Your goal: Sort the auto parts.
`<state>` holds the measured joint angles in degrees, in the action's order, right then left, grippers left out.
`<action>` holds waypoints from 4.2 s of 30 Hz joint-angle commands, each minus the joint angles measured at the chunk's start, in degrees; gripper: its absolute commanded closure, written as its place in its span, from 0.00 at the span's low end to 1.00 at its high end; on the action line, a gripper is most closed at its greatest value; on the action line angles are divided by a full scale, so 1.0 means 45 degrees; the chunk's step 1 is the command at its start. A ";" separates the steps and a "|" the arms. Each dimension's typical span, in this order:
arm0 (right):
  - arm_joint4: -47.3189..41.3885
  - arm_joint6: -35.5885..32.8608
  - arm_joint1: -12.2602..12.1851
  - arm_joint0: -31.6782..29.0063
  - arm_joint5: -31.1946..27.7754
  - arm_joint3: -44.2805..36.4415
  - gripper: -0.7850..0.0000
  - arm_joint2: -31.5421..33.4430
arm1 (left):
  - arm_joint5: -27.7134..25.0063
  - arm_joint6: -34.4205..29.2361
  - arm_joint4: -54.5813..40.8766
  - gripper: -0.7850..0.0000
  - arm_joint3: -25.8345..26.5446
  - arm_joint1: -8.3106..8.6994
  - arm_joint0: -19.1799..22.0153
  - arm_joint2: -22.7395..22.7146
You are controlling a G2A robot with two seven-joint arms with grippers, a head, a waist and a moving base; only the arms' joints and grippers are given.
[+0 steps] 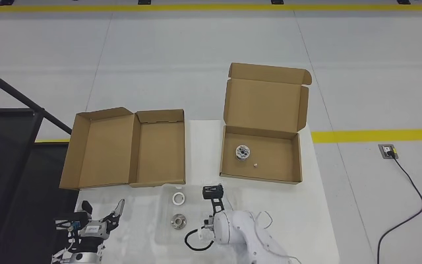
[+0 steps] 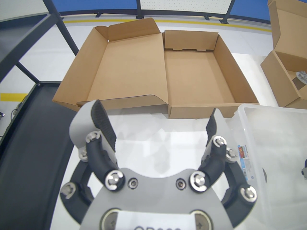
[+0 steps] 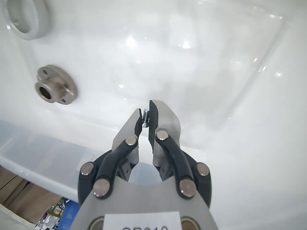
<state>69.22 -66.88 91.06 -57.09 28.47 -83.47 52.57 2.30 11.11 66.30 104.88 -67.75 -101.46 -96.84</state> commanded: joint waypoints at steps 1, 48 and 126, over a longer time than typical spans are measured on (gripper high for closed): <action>0.0144 0.0039 -0.0165 -0.0557 -0.0369 -0.1351 1.00 0.0510 | 0.0000 0.0000 0.0000 0.00 0.0000 0.0000 0.0000 0.0000; -0.4130 0.4871 -0.1132 -0.0674 -0.6200 -0.1766 0.71 0.6737 | 0.0000 0.0000 0.0000 0.00 0.0000 0.0000 0.0000 0.0000; -0.2225 0.5415 -0.2257 -0.5249 -1.4735 -0.7958 0.00 0.5153 | -1.3400 -0.9916 0.5551 0.00 0.2012 0.1373 0.6273 0.3415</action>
<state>59.20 -42.52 80.91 -80.71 -37.83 -119.28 75.75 -57.99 -33.55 91.27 113.94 -61.57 -73.23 -81.48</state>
